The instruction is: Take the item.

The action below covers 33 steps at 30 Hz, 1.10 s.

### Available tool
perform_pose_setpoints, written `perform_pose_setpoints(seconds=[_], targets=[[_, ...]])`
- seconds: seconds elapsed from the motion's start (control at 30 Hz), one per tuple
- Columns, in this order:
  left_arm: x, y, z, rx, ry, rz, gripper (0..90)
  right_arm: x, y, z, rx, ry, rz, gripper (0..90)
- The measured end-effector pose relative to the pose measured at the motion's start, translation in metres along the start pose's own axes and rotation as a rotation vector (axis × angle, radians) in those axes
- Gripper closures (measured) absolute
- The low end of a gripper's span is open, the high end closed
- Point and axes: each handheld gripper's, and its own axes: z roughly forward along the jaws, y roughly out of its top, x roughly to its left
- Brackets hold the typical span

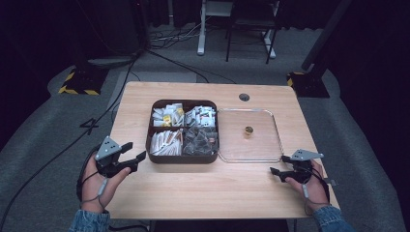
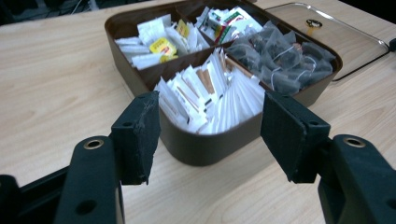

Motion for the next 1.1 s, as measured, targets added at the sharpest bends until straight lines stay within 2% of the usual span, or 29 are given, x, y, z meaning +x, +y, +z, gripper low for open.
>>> perform_pose_setpoints(seconds=[0.03, 0.07, 0.1, 0.33, 0.47, 0.53, 0.87, 1.0, 1.1], targets=[[0.0, 0.0, 0.0, 0.0, 0.0, 0.0, 38.5, 0.0, 0.0, 0.0, 0.0, 0.0, 0.0, 25.4], [0.001, 0.007, 0.001, 0.0, -0.006, 0.012, 38.5, 0.0, 0.0, 0.0, 0.0, 0.0, 0.0, 25.5], [0.001, 0.007, 0.001, 0.0, -0.006, 0.012, 38.4, 0.0, 0.0, 0.0, 0.0, 0.0, 0.0, 25.5], [0.004, 0.034, 0.01, 0.007, -0.025, 0.05, 38.3, 0.0, 0.0, 0.0, -0.002, 0.0, 0.001, 25.9], [0.007, 0.045, 0.017, 0.003, -0.054, 0.042, 38.2, 0.0, 0.0, 0.0, -0.002, -0.001, 0.0, 26.2], [0.011, 0.051, 0.019, -0.011, -0.09, 0.009, 38.2, 0.0, 0.0, 0.0, -0.002, -0.002, 0.001, 26.2], [0.018, 0.075, 0.033, -0.036, -0.061, 0.011, 39.4, 0.0, 0.0, 0.0, -0.002, -0.002, 0.002, 26.5], [0.023, 0.088, 0.045, -0.074, -0.016, -0.019, 39.4, 0.0, 0.0, 0.0, -0.002, -0.002, 0.002, 26.5], [0.026, 0.092, 0.051, -0.077, -0.018, -0.013, 39.8, 0.0, 0.0, 0.0, -0.002, -0.002, 0.002, 26.4]])
